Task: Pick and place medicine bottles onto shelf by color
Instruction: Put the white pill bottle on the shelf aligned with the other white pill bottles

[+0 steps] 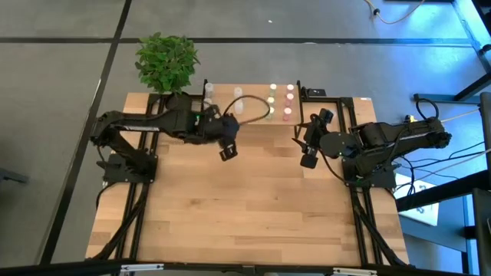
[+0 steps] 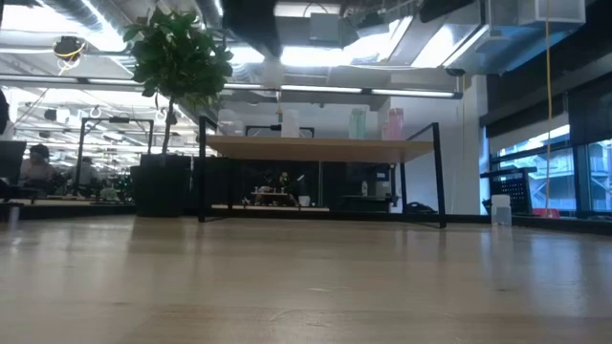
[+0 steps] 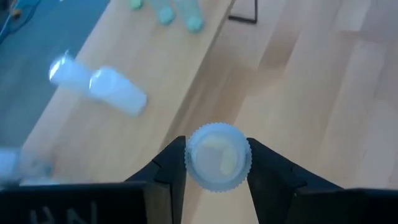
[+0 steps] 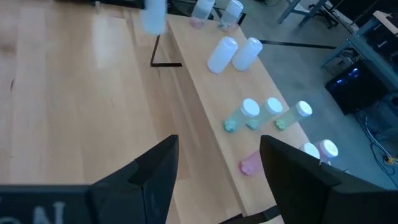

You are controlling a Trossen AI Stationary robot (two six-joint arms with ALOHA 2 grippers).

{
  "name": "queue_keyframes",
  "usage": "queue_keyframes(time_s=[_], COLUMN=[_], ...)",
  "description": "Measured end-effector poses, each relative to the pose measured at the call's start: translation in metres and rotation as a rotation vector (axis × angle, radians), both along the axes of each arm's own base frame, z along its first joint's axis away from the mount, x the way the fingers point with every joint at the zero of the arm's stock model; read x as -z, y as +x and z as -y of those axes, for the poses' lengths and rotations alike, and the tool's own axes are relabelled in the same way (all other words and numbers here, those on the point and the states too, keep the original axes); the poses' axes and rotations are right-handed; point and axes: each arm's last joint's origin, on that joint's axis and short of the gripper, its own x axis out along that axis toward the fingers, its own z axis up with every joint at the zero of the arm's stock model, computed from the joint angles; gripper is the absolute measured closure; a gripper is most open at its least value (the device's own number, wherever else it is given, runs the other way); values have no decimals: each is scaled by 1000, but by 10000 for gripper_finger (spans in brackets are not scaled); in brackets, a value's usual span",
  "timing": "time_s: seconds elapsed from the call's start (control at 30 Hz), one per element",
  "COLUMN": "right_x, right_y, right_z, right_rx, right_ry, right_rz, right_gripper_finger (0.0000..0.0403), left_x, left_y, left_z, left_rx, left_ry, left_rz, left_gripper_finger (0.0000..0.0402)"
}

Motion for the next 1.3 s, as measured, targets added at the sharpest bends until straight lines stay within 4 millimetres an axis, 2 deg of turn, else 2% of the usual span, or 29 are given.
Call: queue_keyframes(time_s=[0.13,0.27,0.47,0.6,1.3], right_x=[0,0,0,0,0], right_y=[0,0,0,0,0], right_z=[0,0,0,0,0], right_rx=[3,14,14,13,10], right_ry=[4,19,18,18,16], right_rz=[3,13,12,12,13], right_gripper_finger=[176,176,176,176,176], left_x=[0,3,21,37,33], left_y=[5,5,15,18,21], left_z=[-26,-50,-69,-75,-80], left_rx=[41,10,41,44,29], left_ry=[-22,-31,-55,-56,-78], left_rz=[12,6,-11,-37,37], left_gripper_finger=[280,280,280,280,280])
